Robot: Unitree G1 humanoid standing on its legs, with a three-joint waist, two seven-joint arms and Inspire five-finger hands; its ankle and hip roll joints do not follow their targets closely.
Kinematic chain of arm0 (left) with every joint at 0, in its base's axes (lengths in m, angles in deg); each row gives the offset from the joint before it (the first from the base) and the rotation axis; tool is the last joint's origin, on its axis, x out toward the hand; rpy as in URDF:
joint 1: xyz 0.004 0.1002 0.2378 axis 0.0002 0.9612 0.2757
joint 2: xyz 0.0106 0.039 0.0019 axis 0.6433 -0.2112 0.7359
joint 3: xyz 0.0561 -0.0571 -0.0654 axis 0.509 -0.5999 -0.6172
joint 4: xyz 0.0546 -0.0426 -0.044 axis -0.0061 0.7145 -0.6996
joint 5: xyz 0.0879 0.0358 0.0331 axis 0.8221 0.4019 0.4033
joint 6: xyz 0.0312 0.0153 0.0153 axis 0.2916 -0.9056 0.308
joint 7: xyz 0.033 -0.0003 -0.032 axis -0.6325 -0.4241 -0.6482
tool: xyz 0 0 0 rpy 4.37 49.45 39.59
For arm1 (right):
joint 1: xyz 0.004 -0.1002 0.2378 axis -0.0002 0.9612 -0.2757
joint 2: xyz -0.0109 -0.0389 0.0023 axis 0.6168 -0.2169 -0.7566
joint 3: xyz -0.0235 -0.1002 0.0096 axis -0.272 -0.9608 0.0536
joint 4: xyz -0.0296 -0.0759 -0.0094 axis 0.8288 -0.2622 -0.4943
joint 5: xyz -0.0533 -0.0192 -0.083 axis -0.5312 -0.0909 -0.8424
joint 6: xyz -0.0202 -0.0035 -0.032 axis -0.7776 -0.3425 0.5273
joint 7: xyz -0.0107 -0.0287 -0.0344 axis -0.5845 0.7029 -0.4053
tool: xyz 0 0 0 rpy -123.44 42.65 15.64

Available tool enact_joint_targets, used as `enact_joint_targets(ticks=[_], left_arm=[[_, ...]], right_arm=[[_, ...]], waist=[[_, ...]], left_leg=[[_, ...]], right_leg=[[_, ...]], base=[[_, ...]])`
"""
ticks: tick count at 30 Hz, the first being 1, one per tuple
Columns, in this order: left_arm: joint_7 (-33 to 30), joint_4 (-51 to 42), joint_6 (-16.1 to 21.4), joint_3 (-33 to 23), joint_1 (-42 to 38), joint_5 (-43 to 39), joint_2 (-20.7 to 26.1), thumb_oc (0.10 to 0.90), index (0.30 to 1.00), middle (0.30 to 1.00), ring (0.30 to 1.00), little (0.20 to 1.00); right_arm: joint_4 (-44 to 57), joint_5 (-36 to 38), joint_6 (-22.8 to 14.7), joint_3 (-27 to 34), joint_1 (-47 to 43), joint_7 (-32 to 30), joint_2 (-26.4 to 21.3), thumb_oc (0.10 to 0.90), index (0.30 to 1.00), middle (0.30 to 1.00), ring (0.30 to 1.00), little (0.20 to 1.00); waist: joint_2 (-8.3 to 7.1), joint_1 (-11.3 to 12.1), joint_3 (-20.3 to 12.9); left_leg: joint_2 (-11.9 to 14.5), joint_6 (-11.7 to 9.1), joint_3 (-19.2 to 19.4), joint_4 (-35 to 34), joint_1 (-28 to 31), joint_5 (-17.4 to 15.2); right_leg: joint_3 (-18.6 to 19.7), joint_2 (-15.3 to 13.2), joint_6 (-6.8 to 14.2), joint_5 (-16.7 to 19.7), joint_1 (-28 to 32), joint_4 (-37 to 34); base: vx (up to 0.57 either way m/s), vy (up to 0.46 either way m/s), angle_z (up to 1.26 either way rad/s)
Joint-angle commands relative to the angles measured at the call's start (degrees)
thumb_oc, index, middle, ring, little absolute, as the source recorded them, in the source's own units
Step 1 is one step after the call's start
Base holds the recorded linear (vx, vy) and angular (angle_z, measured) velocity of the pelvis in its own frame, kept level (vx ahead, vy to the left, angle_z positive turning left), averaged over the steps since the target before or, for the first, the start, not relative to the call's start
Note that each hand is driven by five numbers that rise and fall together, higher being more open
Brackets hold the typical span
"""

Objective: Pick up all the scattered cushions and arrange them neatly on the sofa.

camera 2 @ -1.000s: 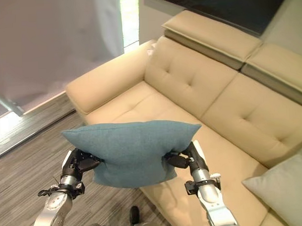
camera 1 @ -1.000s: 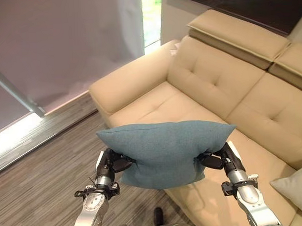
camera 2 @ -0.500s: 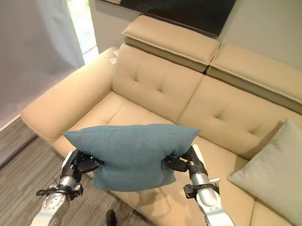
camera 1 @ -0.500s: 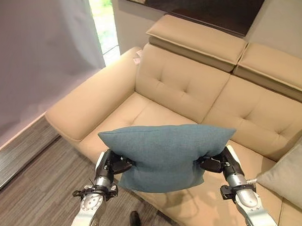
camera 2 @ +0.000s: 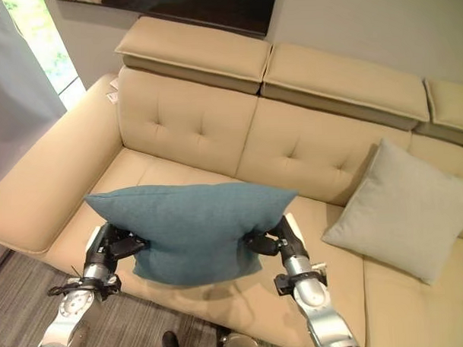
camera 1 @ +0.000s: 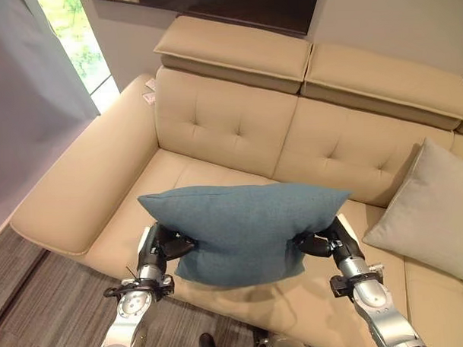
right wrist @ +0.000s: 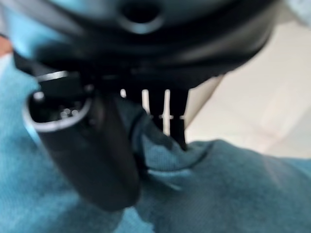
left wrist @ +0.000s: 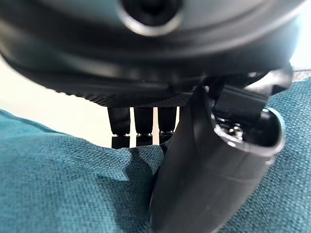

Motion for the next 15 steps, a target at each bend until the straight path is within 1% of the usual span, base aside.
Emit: enact_joint_targets(ticks=[1,2,3,4,6,7,8,10,11,13,15], left_arm=[[5.3,-10.94,7.78,3.7,-4.93,0.63,-1.79,0.4,0.3,0.3,0.3,0.3],[4.99,-10.88,7.84,3.7,-5.2,0.65,-1.84,0.4,0.3,0.3,0.3,0.3],[4.7,-10.82,7.8,3.72,-5.46,0.72,-1.87,0.4,0.3,0.3,0.3,0.3],[4.43,-10.98,7.81,3.59,-5.51,0.82,-2.01,0.4,0.3,0.3,0.3,0.3],[4.25,-11.28,7.93,3.3,-5.37,0.52,-2.12,0.4,0.3,0.3,0.3,0.3],[3.9,-11.64,8.01,3.26,-5.36,0.65,-2.13,0.4,0.3,0.3,0.3,0.3],[3.41,-11.99,8.1,3.39,-5.53,0.48,-2.13,0.4,0.3,0.3,0.3,0.3],[2.62,-12.36,8.41,3.6,-5.92,0.08,-2.11,0.4,0.3,0.3,0.3,0.3],[2.38,-12.43,8.53,3.77,-6.18,-0.01,-2.16,0.4,0.3,0.3,0.3,0.3],[2.02,-12.51,8.77,4.24,-6.6,-0.14,-2.13,0.4,0.3,0.3,0.3,0.3],[2.69,-12.4,8.64,4.66,-6.53,-0.28,-2.25,0.4,0.3,0.3,0.3,0.3]], right_arm=[[8.63,1.13,-8.31,-1.61,-4.78,1.02,1.01,0.4,0.3,0.3,0.3,0.3],[8.37,1.42,-8.29,-1.66,-4.84,0.67,0.69,0.4,0.3,0.3,0.3,0.3],[8.2,1.71,-8.14,-1.75,-4.77,0.59,0.59,0.4,0.3,0.3,0.3,0.3],[7.96,1.68,-7.99,-1.86,-4.7,0.63,0.4,0.4,0.3,0.3,0.3,0.3],[7.96,1.66,-7.89,-1.94,-4.59,0.6,0.04,0.4,0.3,0.3,0.3,0.3],[7.93,1.59,-7.75,-1.81,-4.56,0.46,-0.28,0.4,0.3,0.3,0.3,0.3],[7.52,1.55,-7.61,-1.96,-4.62,0.18,-0.58,0.4,0.3,0.3,0.3,0.3],[7.18,1.43,-7.57,-2.0,-4.72,-0.31,-0.97,0.4,0.3,0.3,0.3,0.3],[6.96,1.26,-7.51,-1.94,-4.69,-0.51,-1.11,0.4,0.3,0.3,0.3,0.3],[6.84,0.93,-7.39,-1.7,-4.72,-0.82,-1.6,0.4,0.3,0.3,0.3,0.3],[7.0,0.38,-7.32,-1.25,-4.49,-0.5,-1.65,0.4,0.3,0.3,0.3,0.3]], waist=[[-2.41,-1.47,-5.61],[-2.21,-1.11,-5.15],[-2.39,-0.99,-5.09],[-2.36,-0.76,-4.98],[-2.44,-0.86,-5.72],[-2.32,-0.5,-5.95],[-1.68,0.07,-6.19],[-0.91,0.74,-5.99],[-0.59,0.84,-5.82],[-0.03,0.63,-5.45],[1.09,0.49,-5.9]], left_leg=[[2.01,-3.75,2.33,20.12,-5.52,-10.83],[2.42,-4.4,1.21,23.25,-6.7,-10.16],[2.09,-4.44,-0.58,24.59,-8.05,-9.44],[2.42,-4.24,-1.7,23.74,-8.49,-9.8],[3.77,-3.95,-3.03,19.09,-8.0,-10.76],[4.74,-4.36,-4.54,15.08,-7.64,-9.67],[5.95,-5.51,-8.82,8.5,-7.97,-5.91],[7.64,-6.78,-13.43,4.3,-9.37,-2.08],[8.23,-7.36,-15.02,3.02,-9.96,-1.14],[8.89,-8.27,-15.88,2.81,-11.17,-0.21],[9.32,-8.77,-14.67,0.89,-9.38,-0.15]], right_leg=[[3.45,0.33,2.29,-0.2,2.44,-3.91],[3.57,0.69,1.69,-0.6,3.31,-4.19],[3.74,0.7,1.42,-0.58,3.65,-4.73],[4.08,0.65,1.51,-0.59,4.26,-5.35],[4.82,0.05,2.24,-0.67,4.84,-6.61],[5.32,-0.37,2.64,-0.84,5.56,-7.07],[6.53,-0.26,2.9,-1.37,5.89,-7.11],[7.89,-0.35,2.91,-2.54,6.62,-6.67],[8.41,-0.61,2.95,-3.2,7.15,-6.36],[9.19,-1.54,3.24,-4.34,7.98,-5.67],[9.54,-2.26,3.83,-5.05,8.89,-5.13]], base=[[0.01,-0.043,0.23],[0.02,-0.042,0.18],[0.04,0.01,0.05],[0.07,0.046,-0.04],[0.13,0.1,-0.09],[0.21,0.191,-0.11],[0.22,0.226,-0.09],[0.19,0.224,-0.2],[0.17,0.227,-0.35],[0.16,0.268,-0.31],[0.18,0.341,-0.33]])
